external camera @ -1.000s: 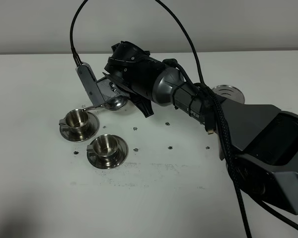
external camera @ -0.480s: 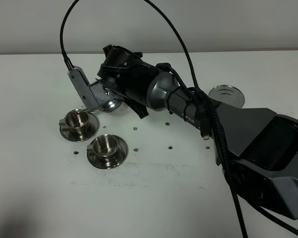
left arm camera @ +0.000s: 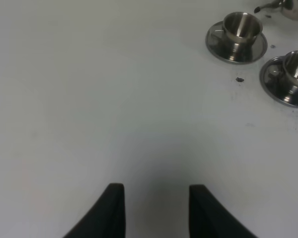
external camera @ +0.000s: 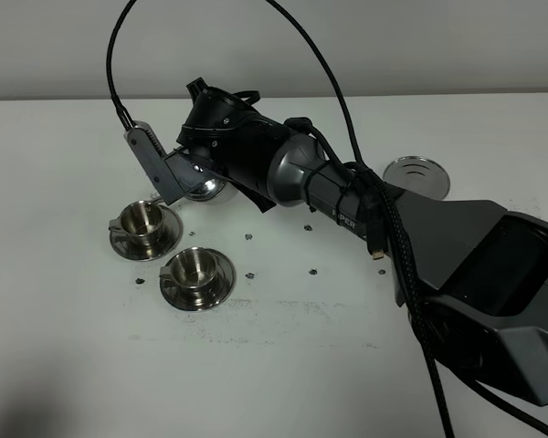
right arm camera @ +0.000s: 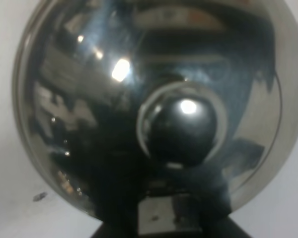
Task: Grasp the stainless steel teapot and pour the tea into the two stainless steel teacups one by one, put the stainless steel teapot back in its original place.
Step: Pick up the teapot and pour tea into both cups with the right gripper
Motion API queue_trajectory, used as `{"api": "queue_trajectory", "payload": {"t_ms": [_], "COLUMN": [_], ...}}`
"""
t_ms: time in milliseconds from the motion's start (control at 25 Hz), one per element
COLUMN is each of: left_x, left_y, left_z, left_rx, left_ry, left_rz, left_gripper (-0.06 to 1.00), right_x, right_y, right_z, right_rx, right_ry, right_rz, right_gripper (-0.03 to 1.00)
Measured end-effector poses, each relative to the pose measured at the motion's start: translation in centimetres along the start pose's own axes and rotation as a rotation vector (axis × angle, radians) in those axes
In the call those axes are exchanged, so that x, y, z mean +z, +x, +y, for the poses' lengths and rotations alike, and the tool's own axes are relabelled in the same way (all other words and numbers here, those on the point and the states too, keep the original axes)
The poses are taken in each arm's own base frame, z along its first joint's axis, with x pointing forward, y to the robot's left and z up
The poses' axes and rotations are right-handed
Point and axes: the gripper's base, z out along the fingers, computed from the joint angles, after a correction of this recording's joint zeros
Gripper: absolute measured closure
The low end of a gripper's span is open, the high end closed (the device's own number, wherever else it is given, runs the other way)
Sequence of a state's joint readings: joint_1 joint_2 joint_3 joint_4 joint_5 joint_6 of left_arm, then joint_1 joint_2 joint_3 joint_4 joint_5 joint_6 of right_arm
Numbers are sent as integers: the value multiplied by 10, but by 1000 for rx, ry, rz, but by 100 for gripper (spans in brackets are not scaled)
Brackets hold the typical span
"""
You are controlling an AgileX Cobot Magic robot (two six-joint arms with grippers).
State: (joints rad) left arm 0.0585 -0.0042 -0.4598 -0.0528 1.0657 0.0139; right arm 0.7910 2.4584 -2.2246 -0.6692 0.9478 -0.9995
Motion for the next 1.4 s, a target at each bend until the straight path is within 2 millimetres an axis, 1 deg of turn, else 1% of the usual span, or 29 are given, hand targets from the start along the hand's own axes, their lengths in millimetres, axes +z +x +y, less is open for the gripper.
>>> {"api": "queue_trajectory", "payload": {"t_ms": [560,840,1160,1400], "left_x": [0,0,0,0], "left_y": [0,0,0,0], "left_z": [0,0,0,0], "left_rx": [0,0,0,0], "left_ry": [0,0,0,0], "left_rz": [0,0,0,0], "left_gripper": [58,58,58,58], "right_x": [0,-4,7,7], "right_y": [-1,-9,-15,-13], "right_z": [-3,-2,6,4], "right_rx": [-17,-30,-48,-74], "right_ry": [32,37,28,49], "right_rz": [1,-5,15,45], "right_gripper": [79,79,79,79]}}
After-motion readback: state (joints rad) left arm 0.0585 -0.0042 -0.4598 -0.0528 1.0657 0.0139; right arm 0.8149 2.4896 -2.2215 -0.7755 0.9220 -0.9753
